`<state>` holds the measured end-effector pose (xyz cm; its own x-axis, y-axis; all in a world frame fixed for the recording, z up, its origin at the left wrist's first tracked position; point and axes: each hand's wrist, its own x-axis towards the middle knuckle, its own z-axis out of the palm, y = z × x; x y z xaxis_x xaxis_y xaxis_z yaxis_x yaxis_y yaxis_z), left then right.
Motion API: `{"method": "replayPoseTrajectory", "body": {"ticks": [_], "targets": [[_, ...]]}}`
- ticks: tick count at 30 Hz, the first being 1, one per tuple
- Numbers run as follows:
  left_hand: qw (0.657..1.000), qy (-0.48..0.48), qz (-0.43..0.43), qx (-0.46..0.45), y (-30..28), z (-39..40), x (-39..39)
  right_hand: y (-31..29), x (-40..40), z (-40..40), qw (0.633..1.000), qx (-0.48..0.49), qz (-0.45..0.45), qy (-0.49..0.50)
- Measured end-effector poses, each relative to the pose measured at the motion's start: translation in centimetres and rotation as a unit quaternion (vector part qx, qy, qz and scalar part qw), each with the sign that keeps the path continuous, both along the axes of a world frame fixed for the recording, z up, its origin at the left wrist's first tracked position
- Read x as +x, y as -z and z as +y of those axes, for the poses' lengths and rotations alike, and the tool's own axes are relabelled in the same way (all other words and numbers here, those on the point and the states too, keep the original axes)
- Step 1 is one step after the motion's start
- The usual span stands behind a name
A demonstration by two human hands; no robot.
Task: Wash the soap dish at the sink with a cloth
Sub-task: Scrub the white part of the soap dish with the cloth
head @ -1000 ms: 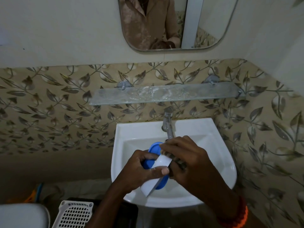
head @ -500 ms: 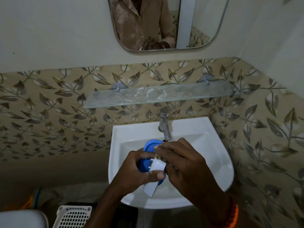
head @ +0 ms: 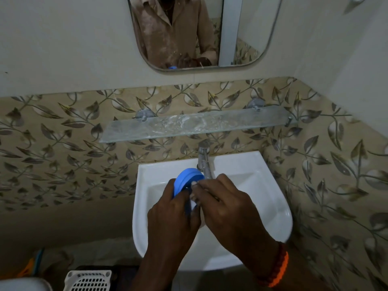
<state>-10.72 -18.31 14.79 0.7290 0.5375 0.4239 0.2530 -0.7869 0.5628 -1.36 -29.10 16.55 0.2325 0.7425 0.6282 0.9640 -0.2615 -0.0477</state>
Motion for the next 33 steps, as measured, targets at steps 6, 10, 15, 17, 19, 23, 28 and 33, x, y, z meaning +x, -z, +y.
{"method": "replayPoseTrajectory", "body": {"ticks": [6, 10, 15, 17, 19, 23, 28, 33], "targets": [[0.988, -0.068, -0.14, -0.003, 1.1, 0.2, -0.2, 0.6, -0.3, 0.1, 0.962, 0.143, 0.206, 0.113], [0.977, -0.051, -0.188, -0.083, 1.9, -0.2, -0.2, 0.4, -1.8, 0.6, 0.971, 0.158, 0.162, 0.079], [0.953, -0.06, -0.276, -0.106, 1.9, 0.0, -0.5, 1.4, -1.1, 0.1, 0.941, 0.179, 0.269, 0.097], [0.946, -0.06, -0.298, -0.113, 1.6, 0.2, -0.6, 1.5, -1.1, 0.0, 0.897, 0.192, 0.374, 0.135], [0.951, -0.056, -0.285, -0.103, 1.9, 0.2, -0.4, 1.3, -1.2, 0.2, 0.907, 0.19, 0.349, 0.138], [0.952, -0.069, -0.278, -0.106, 2.7, 0.0, -0.5, 0.0, -1.7, 1.0, 0.96, 0.192, 0.198, 0.053], [0.942, -0.061, -0.309, -0.114, 1.8, 0.5, -0.9, 1.4, -1.0, 0.4, 0.909, 0.206, 0.343, 0.118], [0.949, -0.099, -0.238, -0.179, 2.5, 0.6, -0.8, 0.8, 0.4, 0.0, 0.941, 0.182, 0.269, 0.092]]}}
